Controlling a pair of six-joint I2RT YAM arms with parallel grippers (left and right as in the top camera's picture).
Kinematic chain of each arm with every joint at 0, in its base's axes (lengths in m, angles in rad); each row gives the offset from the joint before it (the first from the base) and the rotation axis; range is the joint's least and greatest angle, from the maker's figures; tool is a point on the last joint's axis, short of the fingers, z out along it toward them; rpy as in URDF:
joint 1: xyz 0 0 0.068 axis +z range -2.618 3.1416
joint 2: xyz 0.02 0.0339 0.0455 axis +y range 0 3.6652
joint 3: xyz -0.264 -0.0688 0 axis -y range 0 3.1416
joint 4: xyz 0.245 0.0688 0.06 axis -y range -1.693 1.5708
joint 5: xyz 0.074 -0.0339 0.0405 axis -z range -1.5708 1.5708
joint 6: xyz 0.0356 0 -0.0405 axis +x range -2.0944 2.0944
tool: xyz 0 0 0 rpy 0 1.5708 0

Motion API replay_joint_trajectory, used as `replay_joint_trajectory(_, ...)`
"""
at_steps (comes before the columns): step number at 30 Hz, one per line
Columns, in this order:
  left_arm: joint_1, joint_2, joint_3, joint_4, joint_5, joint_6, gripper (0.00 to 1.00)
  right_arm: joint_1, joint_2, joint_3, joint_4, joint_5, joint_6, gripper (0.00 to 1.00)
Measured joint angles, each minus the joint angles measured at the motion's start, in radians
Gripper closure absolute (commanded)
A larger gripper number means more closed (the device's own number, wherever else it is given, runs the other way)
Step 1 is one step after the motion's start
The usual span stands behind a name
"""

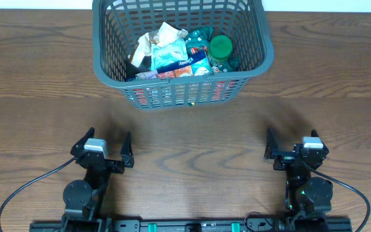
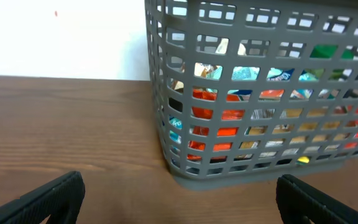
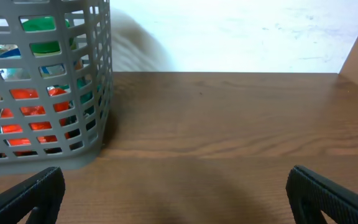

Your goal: Pack container

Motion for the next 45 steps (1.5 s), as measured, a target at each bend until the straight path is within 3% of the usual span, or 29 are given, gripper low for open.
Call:
replay_joint_trajectory(17, 0.000, 0.000, 0.005, -0.014, -0.054, 0.149, 0.02, 0.000, 0.000, 0.000, 0.000, 0.000, 0.000, 0.01)
replay_joint_trajectory(45, 0.005, 0.000, 0.005, -0.014, -0.057, 0.172, 0.01, 0.000, 0.000, 0.000, 0.000, 0.000, 0.000, 0.01)
